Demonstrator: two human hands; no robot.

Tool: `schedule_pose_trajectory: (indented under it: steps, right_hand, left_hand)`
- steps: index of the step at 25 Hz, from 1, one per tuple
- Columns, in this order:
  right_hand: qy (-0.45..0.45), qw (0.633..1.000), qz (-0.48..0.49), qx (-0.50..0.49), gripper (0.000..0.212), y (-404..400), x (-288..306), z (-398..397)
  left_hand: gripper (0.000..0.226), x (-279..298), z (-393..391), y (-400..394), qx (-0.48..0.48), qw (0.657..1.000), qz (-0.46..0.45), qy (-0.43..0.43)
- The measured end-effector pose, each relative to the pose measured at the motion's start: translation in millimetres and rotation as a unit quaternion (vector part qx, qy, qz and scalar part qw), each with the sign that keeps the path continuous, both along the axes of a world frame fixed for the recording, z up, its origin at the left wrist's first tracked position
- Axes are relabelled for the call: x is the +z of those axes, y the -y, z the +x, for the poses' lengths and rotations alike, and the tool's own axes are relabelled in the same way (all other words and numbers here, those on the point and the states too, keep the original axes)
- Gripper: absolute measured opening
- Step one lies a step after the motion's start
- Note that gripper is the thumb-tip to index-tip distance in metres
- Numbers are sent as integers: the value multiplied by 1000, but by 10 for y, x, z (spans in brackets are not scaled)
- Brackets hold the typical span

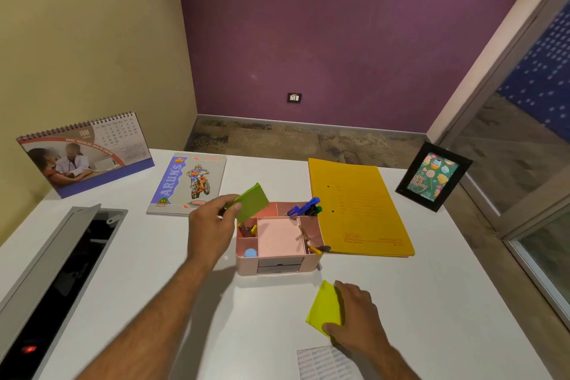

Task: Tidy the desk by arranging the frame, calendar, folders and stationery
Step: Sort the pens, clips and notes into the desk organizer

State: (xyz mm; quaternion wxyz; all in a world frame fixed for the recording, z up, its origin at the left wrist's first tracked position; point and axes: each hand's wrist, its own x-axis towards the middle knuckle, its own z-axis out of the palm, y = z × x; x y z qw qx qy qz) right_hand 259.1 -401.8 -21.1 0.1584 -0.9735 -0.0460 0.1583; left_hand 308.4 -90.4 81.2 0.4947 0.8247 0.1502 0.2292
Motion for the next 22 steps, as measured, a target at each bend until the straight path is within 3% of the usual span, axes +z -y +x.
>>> schedule_pose_trajectory:
  steps: [5, 10, 14, 17, 19, 22]
  right_hand:
    - [-45, 998, -34, -32, 101, -54, 62, 145]
    - [-54, 996, -40, -62, 86, -58, 124, 209]
    - [-53, 993, 78, -76, 64, -96, 124, 179]
    - [-33, 974, 213, -70, 44, -91, 186, 143]
    - [-15, 948, 307, -87, 38, -134, 276, 122]
    - [-1, 896, 426, -128, 28, -315, 417, 135]
  left_hand:
    - [19, -201, 379, -19, -54, 993, 49, -88]
    - [22, -324, 487, 45, -93, 976, 98, -172]
    - [29, -357, 489, 74, -110, 961, 116, -228]
    - [29, -273, 369, 134, -103, 973, 72, -195]
    - [21, -180, 238, 211, -117, 983, -10, -140]
    - [12, -87, 44, 300, -196, 962, -158, -106]
